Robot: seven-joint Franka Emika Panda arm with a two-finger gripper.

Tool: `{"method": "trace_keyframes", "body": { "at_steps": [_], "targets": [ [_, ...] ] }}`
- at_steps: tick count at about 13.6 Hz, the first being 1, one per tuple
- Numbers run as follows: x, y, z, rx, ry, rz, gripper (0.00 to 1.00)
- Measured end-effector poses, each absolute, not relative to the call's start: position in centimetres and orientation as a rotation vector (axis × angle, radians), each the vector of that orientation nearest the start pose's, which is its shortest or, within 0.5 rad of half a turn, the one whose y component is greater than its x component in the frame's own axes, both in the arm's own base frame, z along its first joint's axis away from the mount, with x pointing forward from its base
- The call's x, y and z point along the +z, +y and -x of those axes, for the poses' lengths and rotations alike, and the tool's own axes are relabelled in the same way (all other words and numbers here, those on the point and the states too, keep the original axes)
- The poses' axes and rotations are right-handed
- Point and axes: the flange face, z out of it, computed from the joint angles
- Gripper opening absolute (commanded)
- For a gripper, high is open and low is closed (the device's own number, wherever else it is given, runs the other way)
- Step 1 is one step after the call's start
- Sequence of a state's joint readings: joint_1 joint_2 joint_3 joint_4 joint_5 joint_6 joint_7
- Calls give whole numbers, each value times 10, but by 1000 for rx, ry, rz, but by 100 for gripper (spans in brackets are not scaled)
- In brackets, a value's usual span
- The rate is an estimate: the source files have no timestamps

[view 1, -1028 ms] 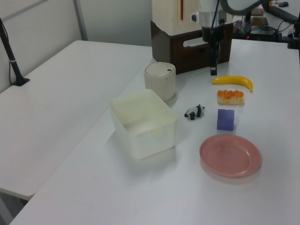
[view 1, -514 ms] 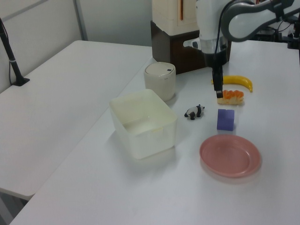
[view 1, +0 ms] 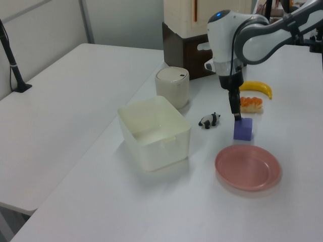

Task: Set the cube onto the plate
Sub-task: 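Close the gripper on the purple cube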

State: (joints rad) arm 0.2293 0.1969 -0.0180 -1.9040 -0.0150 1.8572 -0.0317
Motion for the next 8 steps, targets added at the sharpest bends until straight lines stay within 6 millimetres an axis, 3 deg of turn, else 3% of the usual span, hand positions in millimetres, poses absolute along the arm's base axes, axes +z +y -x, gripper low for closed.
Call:
{"method": "trace_keyframes", "body": {
  "at_steps": [4, 8],
  "targets": [
    [356, 123, -561, 447, -401, 3127, 100],
    [339, 123, -557, 502, -403, 3122, 81]
  ]
}}
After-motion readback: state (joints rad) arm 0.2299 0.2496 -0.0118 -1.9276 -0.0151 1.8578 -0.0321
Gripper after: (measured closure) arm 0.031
